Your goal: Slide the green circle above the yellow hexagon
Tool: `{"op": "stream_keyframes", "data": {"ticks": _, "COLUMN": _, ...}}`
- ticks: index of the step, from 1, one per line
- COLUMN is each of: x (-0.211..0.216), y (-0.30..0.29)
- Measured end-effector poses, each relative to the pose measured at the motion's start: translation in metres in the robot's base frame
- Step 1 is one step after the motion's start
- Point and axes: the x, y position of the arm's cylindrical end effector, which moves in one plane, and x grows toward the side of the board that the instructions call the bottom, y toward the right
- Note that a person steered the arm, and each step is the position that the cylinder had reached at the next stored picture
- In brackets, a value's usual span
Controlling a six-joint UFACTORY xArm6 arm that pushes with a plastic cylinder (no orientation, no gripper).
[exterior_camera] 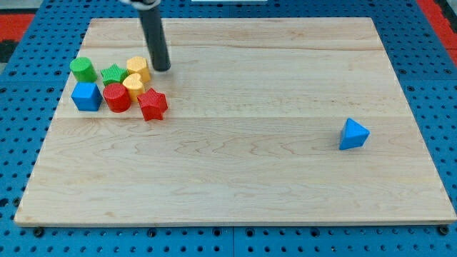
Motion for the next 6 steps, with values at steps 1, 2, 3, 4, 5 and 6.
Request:
{"op": "stream_keyframes", "data": {"ticks": 1, "x": -0.044, "y": -0.02}}
{"op": "stream_keyframes", "data": {"ticks": 2, "x": -0.051, "y": -0.081}}
{"op": "stream_keyframes", "data": {"ticks": 3, "x": -0.036, "y": -0.138}}
{"op": "stream_keyframes", "data": {"ticks": 4, "x": -0.002, "y": -0.184}}
{"op": "stream_keyframes", "data": {"ticks": 5, "x": 0.026, "y": -0.19}}
{"op": "stream_keyframes", "data": {"ticks": 6, "x": 0.052, "y": -0.179}}
